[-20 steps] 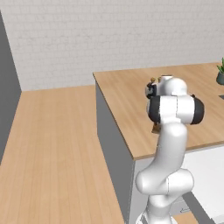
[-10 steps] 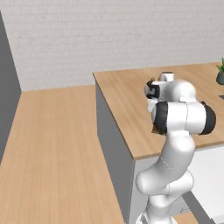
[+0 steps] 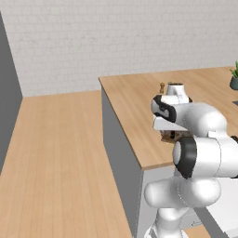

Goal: Pick up the knife from the drawer and place it on the cutting board. Then place the meat from the plate to the cutting board.

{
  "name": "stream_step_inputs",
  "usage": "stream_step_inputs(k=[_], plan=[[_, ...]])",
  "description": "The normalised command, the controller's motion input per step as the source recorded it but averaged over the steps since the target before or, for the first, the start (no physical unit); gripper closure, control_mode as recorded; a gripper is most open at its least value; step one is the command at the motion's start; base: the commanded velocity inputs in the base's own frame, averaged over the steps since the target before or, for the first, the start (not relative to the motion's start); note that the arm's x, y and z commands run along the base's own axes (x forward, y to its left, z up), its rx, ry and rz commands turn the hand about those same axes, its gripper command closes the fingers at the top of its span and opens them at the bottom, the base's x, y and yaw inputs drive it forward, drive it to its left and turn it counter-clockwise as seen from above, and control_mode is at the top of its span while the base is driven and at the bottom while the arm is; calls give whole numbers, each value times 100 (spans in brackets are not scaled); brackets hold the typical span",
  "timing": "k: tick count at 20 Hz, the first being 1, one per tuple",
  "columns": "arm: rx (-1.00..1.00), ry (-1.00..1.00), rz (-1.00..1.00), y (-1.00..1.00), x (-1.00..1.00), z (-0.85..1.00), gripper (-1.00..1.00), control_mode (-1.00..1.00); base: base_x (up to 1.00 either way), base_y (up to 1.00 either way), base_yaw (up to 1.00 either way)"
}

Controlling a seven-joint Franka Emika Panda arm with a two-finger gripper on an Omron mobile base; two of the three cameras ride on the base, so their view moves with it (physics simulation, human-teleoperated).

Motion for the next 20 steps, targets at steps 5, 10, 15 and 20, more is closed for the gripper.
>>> stream_step_inputs(k=[5,10,15,20], plan=[[-1,4,16,33,-63,61,-100,-100,0,0,0],[0,1,16,20,-89,59,-100,-100,0,0,0],[1,-4,9,6,-98,35,-100,-100,0,0,0],[2,-27,2,3,-69,1,-100,-100,0,0,0]])
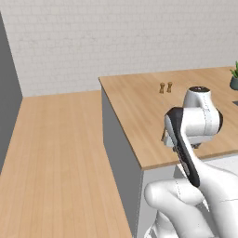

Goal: Pick up the knife from the drawer and place it on the cutting board. Then place the meat from the plate to the cutting board.

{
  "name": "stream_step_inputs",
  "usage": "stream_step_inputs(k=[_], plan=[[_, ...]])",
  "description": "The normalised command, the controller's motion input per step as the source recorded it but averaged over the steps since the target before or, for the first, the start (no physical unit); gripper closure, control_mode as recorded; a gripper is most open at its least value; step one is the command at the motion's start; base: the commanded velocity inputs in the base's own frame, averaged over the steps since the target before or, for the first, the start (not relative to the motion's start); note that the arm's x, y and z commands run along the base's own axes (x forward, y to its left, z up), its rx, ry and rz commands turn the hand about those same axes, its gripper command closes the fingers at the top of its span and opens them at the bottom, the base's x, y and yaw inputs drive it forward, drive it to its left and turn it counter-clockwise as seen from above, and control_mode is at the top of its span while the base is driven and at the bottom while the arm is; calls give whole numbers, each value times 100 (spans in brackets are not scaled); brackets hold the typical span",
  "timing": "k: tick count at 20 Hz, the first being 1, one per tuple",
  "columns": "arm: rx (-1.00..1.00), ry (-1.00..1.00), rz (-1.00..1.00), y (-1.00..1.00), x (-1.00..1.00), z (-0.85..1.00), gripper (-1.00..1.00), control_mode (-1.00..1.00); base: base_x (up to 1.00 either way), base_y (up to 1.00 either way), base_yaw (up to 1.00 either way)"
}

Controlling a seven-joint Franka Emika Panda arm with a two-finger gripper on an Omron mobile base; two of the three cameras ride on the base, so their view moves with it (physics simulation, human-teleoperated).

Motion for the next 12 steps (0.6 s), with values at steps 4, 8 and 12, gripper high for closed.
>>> stream_step_inputs(k=[4,8,12], plan=[[0,-13,0,2,-5,0,-100,-100,0,0,0],[0,0,0,0,0,0,-100,-100,0,0,0],[0,0,0,0,0,0,-100,-100,0,0,0]])
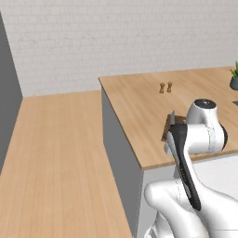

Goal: Pick up the knife from the drawer and place it on the cutting board. Then place the meat from the plate to the cutting board.

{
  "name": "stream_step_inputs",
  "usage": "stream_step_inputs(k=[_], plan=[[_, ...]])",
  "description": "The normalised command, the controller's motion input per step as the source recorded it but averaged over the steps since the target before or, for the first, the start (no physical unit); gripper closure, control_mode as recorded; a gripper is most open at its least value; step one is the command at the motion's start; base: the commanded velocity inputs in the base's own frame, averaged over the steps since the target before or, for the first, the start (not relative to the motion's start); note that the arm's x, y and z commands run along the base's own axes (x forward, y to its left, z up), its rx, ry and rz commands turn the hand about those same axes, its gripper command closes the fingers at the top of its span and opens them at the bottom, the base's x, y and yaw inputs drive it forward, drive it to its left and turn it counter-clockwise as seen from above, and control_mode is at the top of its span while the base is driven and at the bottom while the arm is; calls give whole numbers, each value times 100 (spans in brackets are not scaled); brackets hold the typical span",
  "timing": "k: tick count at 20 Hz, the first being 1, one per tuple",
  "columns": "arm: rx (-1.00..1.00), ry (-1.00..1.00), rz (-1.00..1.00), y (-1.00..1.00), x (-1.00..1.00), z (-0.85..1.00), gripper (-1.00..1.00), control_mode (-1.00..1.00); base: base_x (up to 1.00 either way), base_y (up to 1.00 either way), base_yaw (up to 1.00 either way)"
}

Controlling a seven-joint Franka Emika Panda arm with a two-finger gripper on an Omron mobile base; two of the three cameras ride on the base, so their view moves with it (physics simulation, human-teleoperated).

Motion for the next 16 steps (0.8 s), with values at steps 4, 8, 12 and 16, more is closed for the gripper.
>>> stream_step_inputs(k=[4,8,12,16], plan=[[0,0,0,1,-9,0,-100,-100,0,0,0],[0,0,0,0,0,0,-100,100,-77,79,3],[0,0,0,0,0,0,-100,100,-43,71,-13],[0,0,0,0,0,0,-100,100,-65,-2,-43]])
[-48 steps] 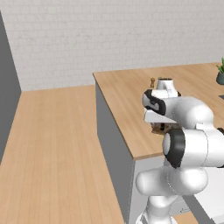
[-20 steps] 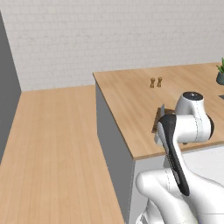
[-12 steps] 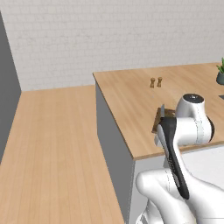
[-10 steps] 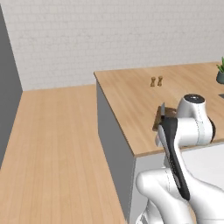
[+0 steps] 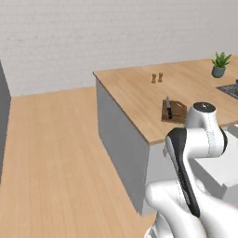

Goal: Pick up the knife from the drawer and place it on the cutting board. Then place the meat from the plate to the cutting board.

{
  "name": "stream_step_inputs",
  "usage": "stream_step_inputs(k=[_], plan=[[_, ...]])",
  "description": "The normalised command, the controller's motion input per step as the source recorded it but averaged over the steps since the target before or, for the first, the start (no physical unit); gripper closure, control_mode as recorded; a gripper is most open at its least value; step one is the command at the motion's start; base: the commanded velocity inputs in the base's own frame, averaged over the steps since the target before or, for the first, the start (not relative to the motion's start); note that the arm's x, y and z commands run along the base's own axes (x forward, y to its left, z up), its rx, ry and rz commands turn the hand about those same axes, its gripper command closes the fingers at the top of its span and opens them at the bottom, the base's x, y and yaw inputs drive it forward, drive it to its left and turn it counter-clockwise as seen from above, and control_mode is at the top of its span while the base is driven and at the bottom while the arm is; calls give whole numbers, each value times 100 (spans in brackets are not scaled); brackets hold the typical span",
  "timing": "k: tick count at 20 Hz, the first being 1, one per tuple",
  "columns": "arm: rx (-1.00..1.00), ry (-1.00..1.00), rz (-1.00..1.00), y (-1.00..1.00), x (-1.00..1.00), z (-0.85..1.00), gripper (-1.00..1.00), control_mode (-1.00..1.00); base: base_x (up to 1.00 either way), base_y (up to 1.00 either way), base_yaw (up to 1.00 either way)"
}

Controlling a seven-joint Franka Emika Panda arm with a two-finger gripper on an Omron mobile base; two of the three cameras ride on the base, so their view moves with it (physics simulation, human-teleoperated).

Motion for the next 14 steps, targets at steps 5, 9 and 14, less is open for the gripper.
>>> stream_step_inputs(k=[5,9,14], plan=[[0,0,0,0,0,0,-100,100,-20,7,-53],[0,0,0,0,0,0,-100,100,-5,-2,-54],[0,0,0,0,0,0,-100,100,0,-29,-47]])
